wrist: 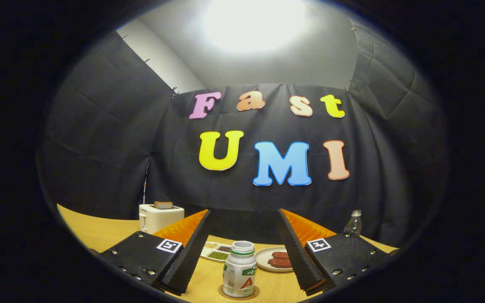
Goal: Take the bottle from table, then pour the juice into the cup, finally place the bottle on the coaster
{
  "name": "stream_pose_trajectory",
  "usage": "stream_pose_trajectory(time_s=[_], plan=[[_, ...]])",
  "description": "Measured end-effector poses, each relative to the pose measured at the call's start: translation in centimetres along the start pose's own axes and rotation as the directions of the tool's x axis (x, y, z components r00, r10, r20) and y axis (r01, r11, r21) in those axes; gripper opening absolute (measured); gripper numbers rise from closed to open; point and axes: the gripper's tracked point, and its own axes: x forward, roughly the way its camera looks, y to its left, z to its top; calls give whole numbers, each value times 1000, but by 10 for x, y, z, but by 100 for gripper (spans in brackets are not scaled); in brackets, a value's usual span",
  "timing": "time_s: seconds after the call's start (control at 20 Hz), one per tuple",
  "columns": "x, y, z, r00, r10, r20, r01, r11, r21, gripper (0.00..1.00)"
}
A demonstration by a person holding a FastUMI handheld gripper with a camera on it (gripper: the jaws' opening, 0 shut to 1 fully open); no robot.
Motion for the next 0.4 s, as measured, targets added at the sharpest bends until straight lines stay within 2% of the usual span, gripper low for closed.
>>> stream_pose_trajectory(time_s=[0.15,0.4], plan=[[-16,-17,30,999,-15,51,14,1000,20,92],[-48,-82,23,996,-88,32,88,996,15,92]])
